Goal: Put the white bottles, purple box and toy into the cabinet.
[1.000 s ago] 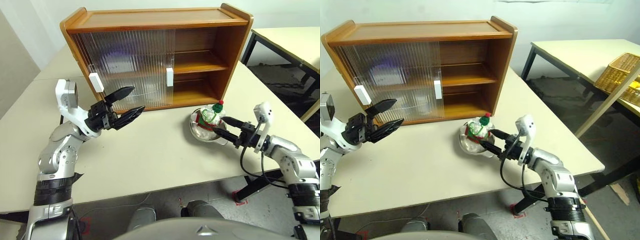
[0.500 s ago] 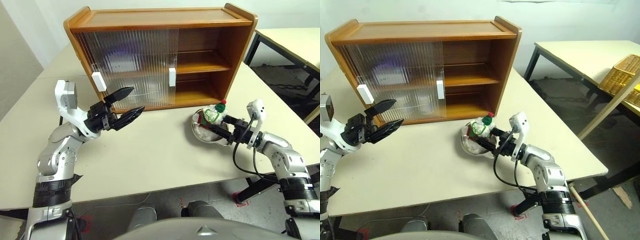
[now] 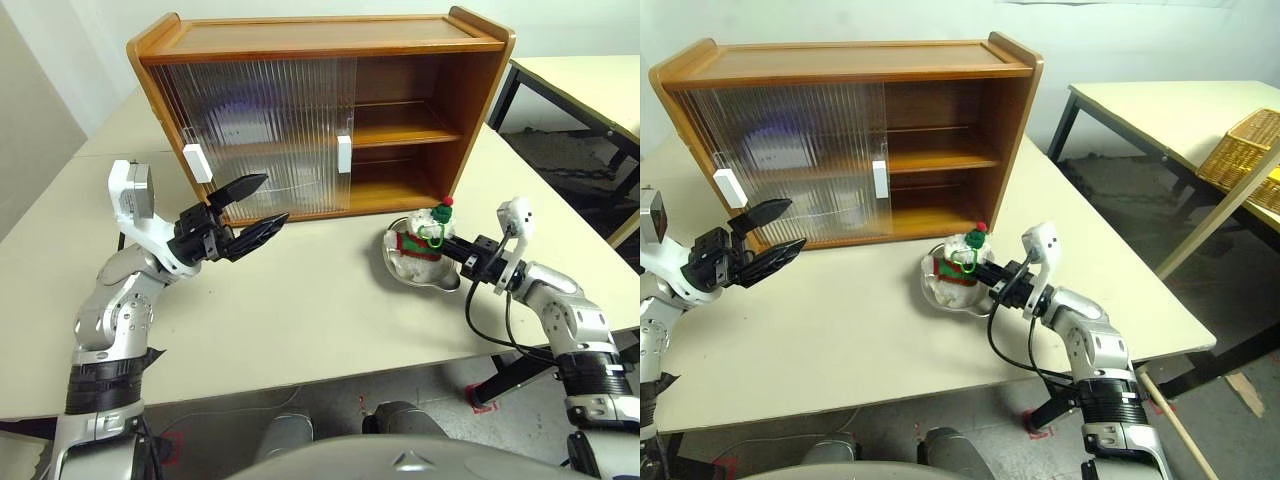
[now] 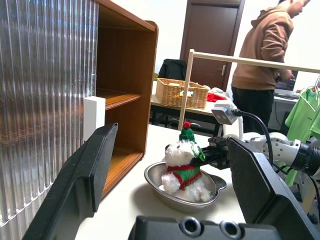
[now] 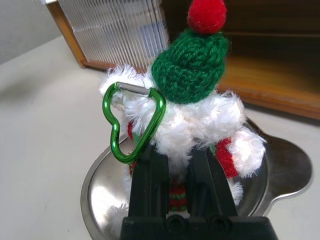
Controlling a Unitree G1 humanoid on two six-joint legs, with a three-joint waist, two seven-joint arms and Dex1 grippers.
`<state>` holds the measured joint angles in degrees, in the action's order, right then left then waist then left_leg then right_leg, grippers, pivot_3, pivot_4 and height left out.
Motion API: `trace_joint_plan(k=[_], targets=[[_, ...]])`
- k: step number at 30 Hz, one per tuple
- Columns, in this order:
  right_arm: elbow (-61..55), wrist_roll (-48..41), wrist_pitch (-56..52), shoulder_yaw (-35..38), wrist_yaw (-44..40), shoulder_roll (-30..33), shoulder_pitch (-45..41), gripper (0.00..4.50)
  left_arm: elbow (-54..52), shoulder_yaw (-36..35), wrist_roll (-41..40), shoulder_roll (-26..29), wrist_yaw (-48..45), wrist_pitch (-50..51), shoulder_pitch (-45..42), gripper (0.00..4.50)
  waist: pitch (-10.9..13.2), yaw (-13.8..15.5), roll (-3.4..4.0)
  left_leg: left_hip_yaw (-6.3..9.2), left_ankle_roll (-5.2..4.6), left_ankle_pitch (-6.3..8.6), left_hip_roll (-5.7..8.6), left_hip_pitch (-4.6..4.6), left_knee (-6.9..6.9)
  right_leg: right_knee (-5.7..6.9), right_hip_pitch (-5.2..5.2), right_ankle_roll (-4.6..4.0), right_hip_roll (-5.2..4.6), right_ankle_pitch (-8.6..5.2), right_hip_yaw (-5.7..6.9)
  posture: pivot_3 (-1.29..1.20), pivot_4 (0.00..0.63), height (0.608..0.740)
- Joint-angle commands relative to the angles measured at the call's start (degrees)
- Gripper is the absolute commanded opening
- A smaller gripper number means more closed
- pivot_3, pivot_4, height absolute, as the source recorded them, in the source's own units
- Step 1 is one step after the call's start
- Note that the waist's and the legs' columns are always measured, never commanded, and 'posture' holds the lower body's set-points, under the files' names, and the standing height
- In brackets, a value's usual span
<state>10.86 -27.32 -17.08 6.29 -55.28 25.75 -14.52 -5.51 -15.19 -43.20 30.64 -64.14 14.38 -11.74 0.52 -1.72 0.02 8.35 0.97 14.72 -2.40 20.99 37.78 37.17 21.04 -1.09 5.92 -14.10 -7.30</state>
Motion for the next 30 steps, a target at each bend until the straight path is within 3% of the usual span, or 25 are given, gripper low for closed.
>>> trace_joint_plan(k=[1,8,15,23,30], targets=[[-3.4,-2.64,-0.16,2.42,0.21,0.42,-2.17,0.15,1.28,0.28,0.26,-0.01,-0.84,-0.56,-0.86,4.5,0.0,-0.04,0.0,0.0,0.0,0.0,0.0,0.0,0.0,0.0,0.0,0.0,0.0,0.0,0.0,-0.06,0.0,0.74],[-7.11,-7.57,-1.05,5.96,2.57,-0.76,-6.33,0.15,2.35,0.7,0.62,-0.3,-1.53,-0.88,-1.44,4.5,0.0,-0.23,0.0,0.0,0.0,0.0,-0.01,0.01,-0.01,0.0,0.01,-0.01,0.05,-0.01,0.0,-0.07,0.0,0.74],[-3.6,-6.31,3.16,6.38,5.06,-3.48,-14.02,0.15,2.46,0.8,0.77,-0.58,-1.52,-1.16,-1.58,4.5,0.0,-0.46,0.01,0.04,-0.02,0.01,-0.02,0.0,-0.02,0.0,0.03,-0.02,0.06,0.0,0.0,-0.06,0.0,0.74],[5.8,-3.02,10.23,5.17,4.24,-5.43,-21.42,0.15,1.72,0.5,0.76,-0.67,-0.96,-1.47,-0.91,4.5,0.01,-0.32,0.02,0.21,-0.03,0.02,-0.03,0.08,-0.09,0.0,0.12,-0.04,0.05,0.01,0.01,-0.04,0.0,0.74],[21.47,1.62,17.55,3.85,2.24,-6.58,-31.55,0.15,0.54,0.17,0.54,-0.92,0.03,-1.66,-0.02,4.5,0.02,-0.23,0.05,0.48,-0.04,0.02,-0.09,0.09,-0.15,0.0,0.17,-0.1,0.07,0.05,0.02,-0.02,0.0,0.74]])
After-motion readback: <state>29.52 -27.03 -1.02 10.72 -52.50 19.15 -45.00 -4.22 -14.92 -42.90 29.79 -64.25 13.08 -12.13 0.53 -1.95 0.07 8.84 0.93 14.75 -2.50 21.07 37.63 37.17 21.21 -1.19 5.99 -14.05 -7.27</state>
